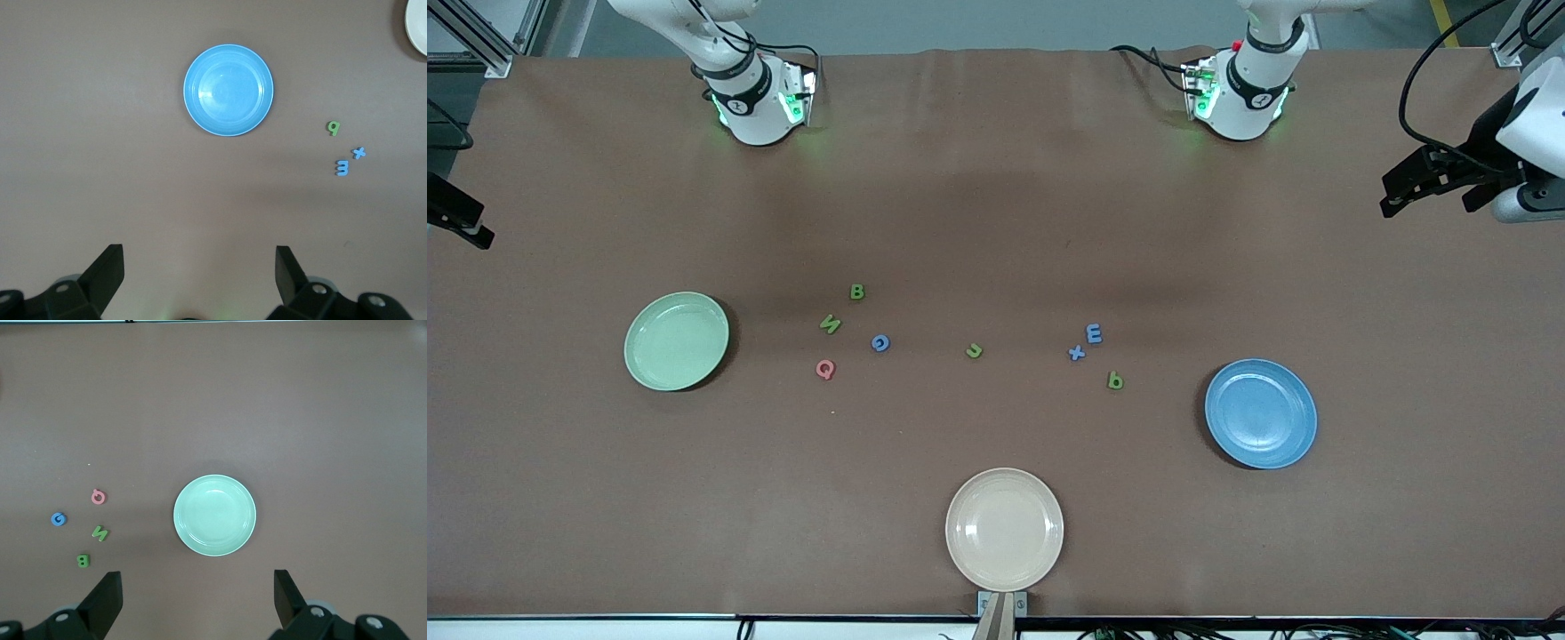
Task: Sort upper and lower case letters into plates
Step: 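Move both grippers from rest toward the scattered foam letters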
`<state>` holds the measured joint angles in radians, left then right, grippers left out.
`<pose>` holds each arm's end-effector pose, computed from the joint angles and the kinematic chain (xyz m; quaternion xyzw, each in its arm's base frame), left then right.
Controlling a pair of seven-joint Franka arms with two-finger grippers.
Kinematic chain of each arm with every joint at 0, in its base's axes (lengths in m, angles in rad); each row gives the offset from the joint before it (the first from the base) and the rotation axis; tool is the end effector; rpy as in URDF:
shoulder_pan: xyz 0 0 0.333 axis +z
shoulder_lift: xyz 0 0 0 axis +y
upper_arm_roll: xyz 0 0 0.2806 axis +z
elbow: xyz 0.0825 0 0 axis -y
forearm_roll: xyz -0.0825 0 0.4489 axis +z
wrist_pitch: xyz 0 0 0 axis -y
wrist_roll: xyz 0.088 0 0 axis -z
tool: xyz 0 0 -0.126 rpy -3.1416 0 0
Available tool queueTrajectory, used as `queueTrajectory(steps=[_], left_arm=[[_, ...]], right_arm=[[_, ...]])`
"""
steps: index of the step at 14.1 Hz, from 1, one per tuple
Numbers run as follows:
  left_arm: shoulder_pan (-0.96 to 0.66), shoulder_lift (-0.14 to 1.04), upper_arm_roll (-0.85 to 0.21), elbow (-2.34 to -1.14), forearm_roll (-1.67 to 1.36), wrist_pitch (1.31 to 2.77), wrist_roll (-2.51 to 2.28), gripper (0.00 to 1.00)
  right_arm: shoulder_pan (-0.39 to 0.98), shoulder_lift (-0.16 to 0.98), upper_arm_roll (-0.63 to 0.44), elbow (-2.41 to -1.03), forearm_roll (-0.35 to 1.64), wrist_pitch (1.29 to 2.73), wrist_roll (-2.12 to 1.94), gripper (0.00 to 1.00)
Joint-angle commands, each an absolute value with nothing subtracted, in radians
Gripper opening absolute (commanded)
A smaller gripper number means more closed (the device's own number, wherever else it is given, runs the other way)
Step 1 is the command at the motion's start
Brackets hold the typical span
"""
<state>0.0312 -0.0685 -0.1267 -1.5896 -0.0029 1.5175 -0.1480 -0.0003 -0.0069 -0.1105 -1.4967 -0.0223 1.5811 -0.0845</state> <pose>0.5921 -0.0592 0.5966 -0.9996 -0.0263 0.0017 0.0031 0.6163 -0.0716 0.6153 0.9988 -0.0135 0.0443 0.0152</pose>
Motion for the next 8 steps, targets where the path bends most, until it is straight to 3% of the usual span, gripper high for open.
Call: queueTrajectory(steps=[1,8], left_arm=[[0.035,-0.057,-0.127,-1.560,-0.011,1.494,-0.133,1.00],[0.028,0.014,-0.133,-1.512,-0.040,1.496,-0.147,1.00]], right_arm=[[-0.002,0.002,-0.109,-1.479,-0.006,1.574,-0.081,1.00],[0.009,0.003,-0.103,-1.479,-0.005,1.571,-0.074,1.00]])
